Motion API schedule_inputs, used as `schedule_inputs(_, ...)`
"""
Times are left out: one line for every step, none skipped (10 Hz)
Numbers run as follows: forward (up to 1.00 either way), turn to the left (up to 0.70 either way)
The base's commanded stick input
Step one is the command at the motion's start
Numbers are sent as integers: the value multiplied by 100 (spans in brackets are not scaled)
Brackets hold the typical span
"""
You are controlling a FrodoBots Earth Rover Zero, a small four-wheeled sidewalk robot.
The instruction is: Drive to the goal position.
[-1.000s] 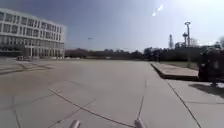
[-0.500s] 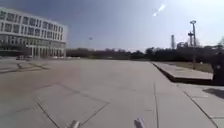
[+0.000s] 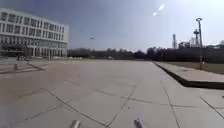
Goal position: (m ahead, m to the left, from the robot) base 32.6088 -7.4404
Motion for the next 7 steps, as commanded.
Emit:
schedule_inputs(100,0)
schedule_inputs(100,0)
schedule_inputs(100,0)
schedule_inputs(100,0)
schedule_inputs(100,0)
schedule_inputs(100,0)
schedule_inputs(100,-1)
